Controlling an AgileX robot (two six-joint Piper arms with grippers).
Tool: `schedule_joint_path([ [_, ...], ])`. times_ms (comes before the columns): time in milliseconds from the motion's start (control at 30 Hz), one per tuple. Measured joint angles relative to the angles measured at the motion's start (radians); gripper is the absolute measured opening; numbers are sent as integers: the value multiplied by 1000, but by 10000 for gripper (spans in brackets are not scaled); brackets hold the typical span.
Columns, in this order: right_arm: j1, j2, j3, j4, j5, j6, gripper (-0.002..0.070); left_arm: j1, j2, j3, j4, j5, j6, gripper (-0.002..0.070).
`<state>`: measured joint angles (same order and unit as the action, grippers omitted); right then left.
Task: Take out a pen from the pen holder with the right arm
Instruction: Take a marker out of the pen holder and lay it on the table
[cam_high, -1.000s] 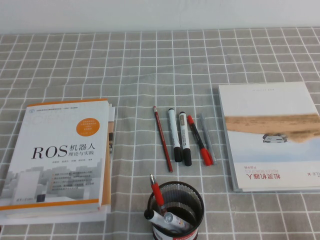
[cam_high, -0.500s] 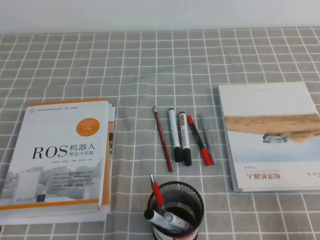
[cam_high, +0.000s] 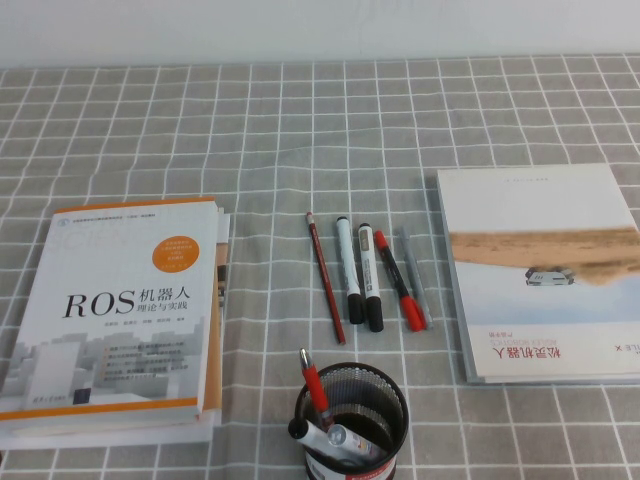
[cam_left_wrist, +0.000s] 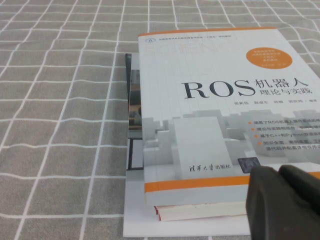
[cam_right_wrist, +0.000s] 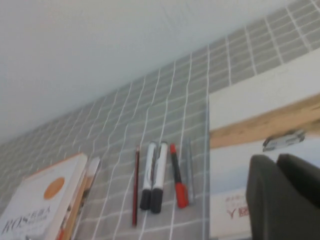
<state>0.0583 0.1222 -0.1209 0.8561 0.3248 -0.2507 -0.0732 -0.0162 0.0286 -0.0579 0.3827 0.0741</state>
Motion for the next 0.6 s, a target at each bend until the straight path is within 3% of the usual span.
schedule_joint_path([
  [267, 0, 366, -263, -175, 305, -2, -12, 0, 0, 0, 0, 0, 0, -3],
  [600, 0, 666, -462, -285, 398, -119, -13, 0, 0, 0, 0, 0, 0, -3],
])
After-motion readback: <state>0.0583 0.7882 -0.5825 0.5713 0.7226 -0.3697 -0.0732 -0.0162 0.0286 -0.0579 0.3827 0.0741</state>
